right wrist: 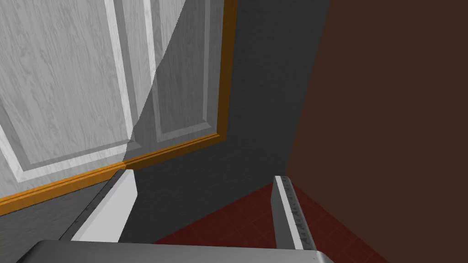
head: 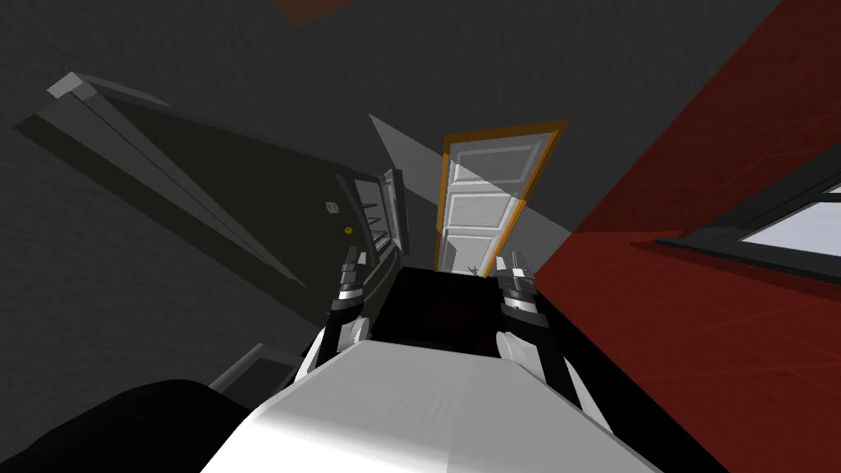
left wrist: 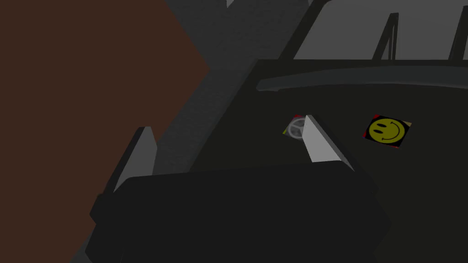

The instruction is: Pull the door open

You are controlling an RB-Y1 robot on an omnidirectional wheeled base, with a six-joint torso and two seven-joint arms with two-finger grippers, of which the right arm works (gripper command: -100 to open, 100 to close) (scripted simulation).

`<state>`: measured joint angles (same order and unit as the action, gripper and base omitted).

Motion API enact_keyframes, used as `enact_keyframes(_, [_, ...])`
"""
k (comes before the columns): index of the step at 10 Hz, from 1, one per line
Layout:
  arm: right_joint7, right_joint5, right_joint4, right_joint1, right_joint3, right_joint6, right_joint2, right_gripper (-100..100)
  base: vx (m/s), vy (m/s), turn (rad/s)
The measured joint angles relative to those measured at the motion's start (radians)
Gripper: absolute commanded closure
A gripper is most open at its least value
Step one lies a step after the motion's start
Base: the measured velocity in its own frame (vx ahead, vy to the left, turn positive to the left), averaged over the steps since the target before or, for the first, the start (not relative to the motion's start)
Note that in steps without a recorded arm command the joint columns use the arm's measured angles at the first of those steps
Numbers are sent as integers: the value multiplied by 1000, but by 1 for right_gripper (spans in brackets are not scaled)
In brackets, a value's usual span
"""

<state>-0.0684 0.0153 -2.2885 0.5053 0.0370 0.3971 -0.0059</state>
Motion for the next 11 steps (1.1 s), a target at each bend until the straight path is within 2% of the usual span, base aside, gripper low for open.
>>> enact_keyframes(6, [-103,113,124,-26,-24,54,-46,-100,155,-6,107])
enact_keyframes(8, [-135,147,163,-27,-39,79,-55,-100,103,-12,72])
enact_keyframes(11, [-180,196,215,-37,-50,102,-72,-100,98,-13,91])
